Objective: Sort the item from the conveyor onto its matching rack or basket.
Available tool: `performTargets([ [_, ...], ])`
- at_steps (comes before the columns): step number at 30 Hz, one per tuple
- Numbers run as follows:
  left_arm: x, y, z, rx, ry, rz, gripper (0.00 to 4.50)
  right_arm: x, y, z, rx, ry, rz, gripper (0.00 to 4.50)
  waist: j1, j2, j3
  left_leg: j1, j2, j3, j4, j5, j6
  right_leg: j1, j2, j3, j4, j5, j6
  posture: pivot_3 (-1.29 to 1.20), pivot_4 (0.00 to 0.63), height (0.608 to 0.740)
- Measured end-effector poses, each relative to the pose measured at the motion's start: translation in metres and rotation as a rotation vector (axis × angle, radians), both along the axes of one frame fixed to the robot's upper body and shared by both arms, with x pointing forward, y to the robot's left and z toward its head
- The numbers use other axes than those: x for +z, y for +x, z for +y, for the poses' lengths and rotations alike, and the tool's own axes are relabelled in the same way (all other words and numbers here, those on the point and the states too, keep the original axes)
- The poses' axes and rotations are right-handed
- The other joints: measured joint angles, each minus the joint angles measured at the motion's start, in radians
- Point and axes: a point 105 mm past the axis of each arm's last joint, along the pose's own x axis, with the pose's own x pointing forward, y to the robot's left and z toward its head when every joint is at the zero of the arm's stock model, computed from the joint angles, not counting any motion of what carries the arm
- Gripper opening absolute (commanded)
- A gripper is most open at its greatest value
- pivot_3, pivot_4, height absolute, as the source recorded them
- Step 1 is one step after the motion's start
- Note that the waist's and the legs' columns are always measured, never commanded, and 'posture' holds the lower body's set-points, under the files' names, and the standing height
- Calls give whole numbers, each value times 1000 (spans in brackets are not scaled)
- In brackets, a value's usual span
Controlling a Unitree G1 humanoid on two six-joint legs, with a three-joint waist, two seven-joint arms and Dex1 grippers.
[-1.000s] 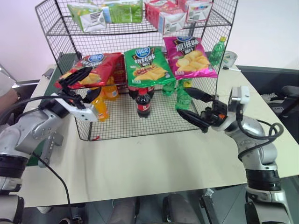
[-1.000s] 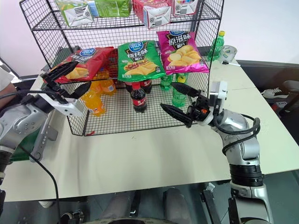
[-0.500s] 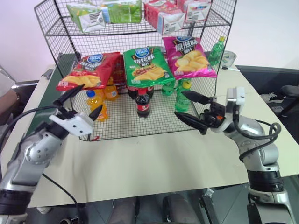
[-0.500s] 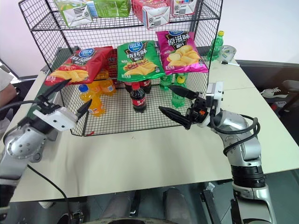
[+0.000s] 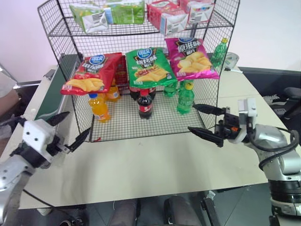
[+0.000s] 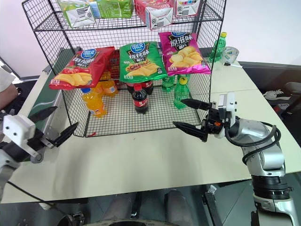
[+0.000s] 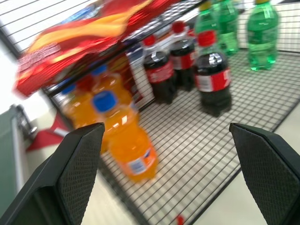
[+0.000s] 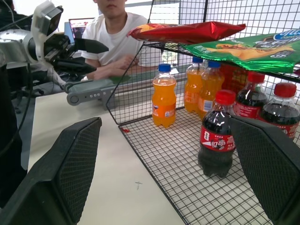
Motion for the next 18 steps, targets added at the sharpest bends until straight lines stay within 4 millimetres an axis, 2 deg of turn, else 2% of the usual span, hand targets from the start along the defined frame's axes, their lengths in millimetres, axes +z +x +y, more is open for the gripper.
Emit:
performTargets([
  [3, -13, -12, 8, 2, 3, 66, 4447, -7, -4, -4, 2, -23, 28, 4500, 0, 0, 0, 0, 0, 0, 0, 0, 0, 0, 0, 0, -1, 0, 0, 0, 150, 740],
  [9, -21, -23, 38, 70, 28, 113, 4447, -7, -8, -18, -21, -79, 26, 4500, 4, 0, 0, 0, 0, 0, 0, 0, 0, 1, -1, 0, -2, 0, 0, 0, 150, 740],
  [12, -27, -25, 43, 76, 23, 134, 4447, -9, -9, -22, -20, -107, 17, 4500, 4, 0, 0, 0, 0, 0, 0, -1, 1, 1, -1, 0, -2, 0, 0, 0, 150, 740],
  [18, -26, -22, 53, 78, 30, 133, 4447, -28, -11, -39, -47, -161, 59, 4500, 7, 1, 0, 0, 0, 0, 0, -1, 1, 1, -1, 0, -2, 0, 0, 0, 150, 740],
])
